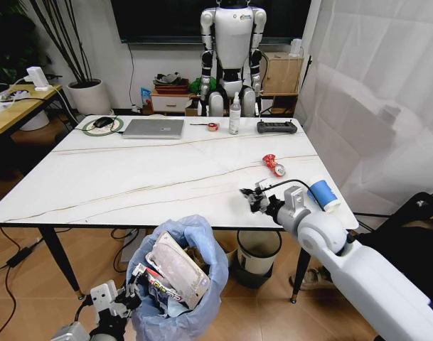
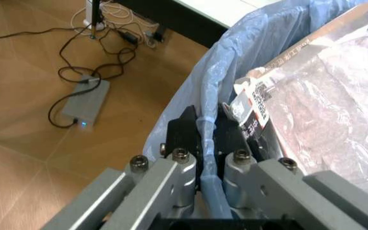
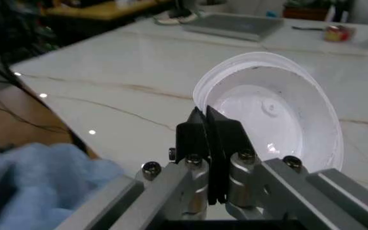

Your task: Pick up the trash bin and place the trash from the table into it.

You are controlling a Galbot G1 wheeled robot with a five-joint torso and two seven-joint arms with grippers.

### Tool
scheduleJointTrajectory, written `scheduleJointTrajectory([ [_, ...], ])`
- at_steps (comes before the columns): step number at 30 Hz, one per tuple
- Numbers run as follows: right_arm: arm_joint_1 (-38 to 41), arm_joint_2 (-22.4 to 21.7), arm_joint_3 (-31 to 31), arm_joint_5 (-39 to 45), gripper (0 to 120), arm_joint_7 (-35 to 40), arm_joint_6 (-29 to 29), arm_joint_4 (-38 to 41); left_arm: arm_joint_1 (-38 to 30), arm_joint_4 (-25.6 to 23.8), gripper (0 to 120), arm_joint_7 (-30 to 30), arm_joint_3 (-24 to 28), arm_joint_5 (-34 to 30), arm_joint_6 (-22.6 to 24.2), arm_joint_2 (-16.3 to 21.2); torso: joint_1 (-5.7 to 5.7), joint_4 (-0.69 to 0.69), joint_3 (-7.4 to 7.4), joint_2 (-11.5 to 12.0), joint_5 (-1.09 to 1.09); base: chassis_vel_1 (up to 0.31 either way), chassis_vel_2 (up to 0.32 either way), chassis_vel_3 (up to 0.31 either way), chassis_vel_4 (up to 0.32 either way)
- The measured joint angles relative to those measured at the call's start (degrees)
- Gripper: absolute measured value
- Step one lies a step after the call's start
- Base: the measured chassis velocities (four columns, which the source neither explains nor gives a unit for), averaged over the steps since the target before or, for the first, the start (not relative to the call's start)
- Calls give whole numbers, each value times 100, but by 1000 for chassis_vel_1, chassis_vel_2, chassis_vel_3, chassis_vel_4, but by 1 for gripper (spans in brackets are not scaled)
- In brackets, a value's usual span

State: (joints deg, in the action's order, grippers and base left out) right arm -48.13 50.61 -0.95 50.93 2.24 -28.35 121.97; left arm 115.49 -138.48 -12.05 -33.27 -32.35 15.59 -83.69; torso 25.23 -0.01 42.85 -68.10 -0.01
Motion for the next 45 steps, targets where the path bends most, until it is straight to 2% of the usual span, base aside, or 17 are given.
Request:
scheduleJointTrajectory([
  [2, -8, -8, -161, 428, 0, 21, 160, 470, 6, -2, 0, -6, 2, -3, 9, -11, 0, 1, 0, 0, 0, 0, 0, 0, 0],
  [6, -41, 11, -420, 665, 0, 9, 334, 768, 9, -5, 0, -8, 16, 6, 17, -26, 0, 0, 0, 0, 0, 0, 0, 0, 0],
  [8, -107, 15, -814, 753, 0, -62, 535, 922, 13, -16, 0, -9, 23, 17, 25, -32, 0, 0, 0, 0, 1, 0, 0, 0, 0],
  [9, -107, 15, -814, 753, 0, -62, 535, 922, 13, -16, 0, -9, 23, 17, 25, -32, 0, 0, 0, 0, 1, 0, 0, 0, 0],
  [14, -274, 73, -1627, 639, 0, -179, 840, 863, 1, -66, 0, -17, 9, 18, 65, -28, 0, 0, 0, 0, 1, 0, 0, 0, 0],
  [19, -330, 106, -1876, 415, 0, -175, 864, 731, 14, -83, 0, -18, 28, 30, 65, -47, 0, 1, 0, 0, 1, 0, 0, 0, 0],
  [28, -604, 11, -1990, 79, 0, 17, 726, 623, 6, -123, 0, -19, 58, 36, 74, -41, 0, 0, 0, 0, 1, 0, 0, 0, 0],
  [41, -596, 12, -2027, -173, 0, 123, 601, 507, -32, -137, 0, -34, 41, -21, 85, 2, 0, 0, 0, 0, 1, 0, 0, 0, 0],
  [44, -581, 8, -2012, -180, 5, 124, 593, 523, -42, -137, 0, -39, 35, -33, 89, 5, 0, 0, 0, 0, 1, 0, 0, 0, 0],
  [45, -575, 6, -1996, -180, 12, 126, 590, 538, -50, -137, 0, -44, 33, -39, 91, 5, 0, 0, 0, 0, 1, 0, 0, 0, 0],
])
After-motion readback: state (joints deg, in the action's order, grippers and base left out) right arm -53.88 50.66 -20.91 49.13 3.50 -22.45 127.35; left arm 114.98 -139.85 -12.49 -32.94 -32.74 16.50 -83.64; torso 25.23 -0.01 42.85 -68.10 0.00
